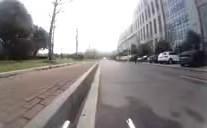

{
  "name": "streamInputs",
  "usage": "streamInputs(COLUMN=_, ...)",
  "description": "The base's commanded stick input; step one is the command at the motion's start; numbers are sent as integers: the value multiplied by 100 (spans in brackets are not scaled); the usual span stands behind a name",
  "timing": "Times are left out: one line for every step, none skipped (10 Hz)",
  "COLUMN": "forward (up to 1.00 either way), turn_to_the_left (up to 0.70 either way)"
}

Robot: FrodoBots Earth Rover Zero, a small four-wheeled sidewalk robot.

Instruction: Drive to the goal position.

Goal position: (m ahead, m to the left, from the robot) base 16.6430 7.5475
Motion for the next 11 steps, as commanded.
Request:
streamInputs(forward=67, turn_to_the_left=0)
streamInputs(forward=67, turn_to_the_left=0)
streamInputs(forward=67, turn_to_the_left=0)
streamInputs(forward=67, turn_to_the_left=0)
streamInputs(forward=67, turn_to_the_left=-1)
streamInputs(forward=67, turn_to_the_left=-6)
streamInputs(forward=67, turn_to_the_left=-13)
streamInputs(forward=67, turn_to_the_left=-13)
streamInputs(forward=67, turn_to_the_left=-13)
streamInputs(forward=67, turn_to_the_left=-13)
streamInputs(forward=67, turn_to_the_left=-13)
